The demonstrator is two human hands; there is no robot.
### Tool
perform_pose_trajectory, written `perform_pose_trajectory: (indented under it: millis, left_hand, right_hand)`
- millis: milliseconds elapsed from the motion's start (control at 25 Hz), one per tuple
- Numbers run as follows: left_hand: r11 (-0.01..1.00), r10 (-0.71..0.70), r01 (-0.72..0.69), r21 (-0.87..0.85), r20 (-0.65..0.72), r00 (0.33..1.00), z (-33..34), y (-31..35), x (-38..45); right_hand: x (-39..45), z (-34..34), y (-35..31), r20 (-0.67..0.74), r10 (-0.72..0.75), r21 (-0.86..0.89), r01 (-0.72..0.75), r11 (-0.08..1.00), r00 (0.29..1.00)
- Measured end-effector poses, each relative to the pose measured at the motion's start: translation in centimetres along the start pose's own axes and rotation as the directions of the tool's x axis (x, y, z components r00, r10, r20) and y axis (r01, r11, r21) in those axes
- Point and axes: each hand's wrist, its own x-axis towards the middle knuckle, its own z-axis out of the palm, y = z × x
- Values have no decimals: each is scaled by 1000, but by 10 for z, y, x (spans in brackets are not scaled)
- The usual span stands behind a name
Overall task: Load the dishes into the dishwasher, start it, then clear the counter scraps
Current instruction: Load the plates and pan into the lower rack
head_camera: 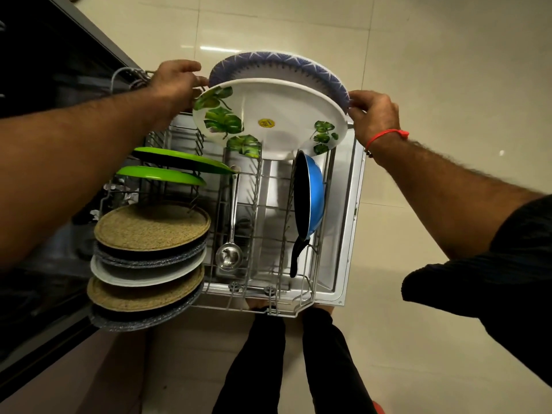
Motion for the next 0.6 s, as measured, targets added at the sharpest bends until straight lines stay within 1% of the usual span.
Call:
perform_pose_trajectory:
  millis: [80, 200, 320, 440, 600]
  left_hand:
    - [999, 53, -53, 3, -86, 995, -1, -5, -4]
    - [982, 186, -176, 70, -179, 966, -2, -14, -25]
    - [948, 308, -286, 137, -186, 933, 2, -24, -57]
    - [940, 330, -302, 160, -189, 925, 11, -28, -90]
    - [929, 355, -324, 178, -185, 916, 23, -35, -150]
  right_hand:
    - [-6, -7, 1, -42, 38, 28, -36, 999, 998]
    - [-18, -14, 0, -105, 30, 25, -27, 999, 994]
    - [-36, -17, -6, -105, 20, 42, -15, 999, 994]
    - [-58, -19, -13, -82, 13, 65, -8, 998, 997]
    - [-107, -23, -28, -68, 14, 126, -5, 992, 998]
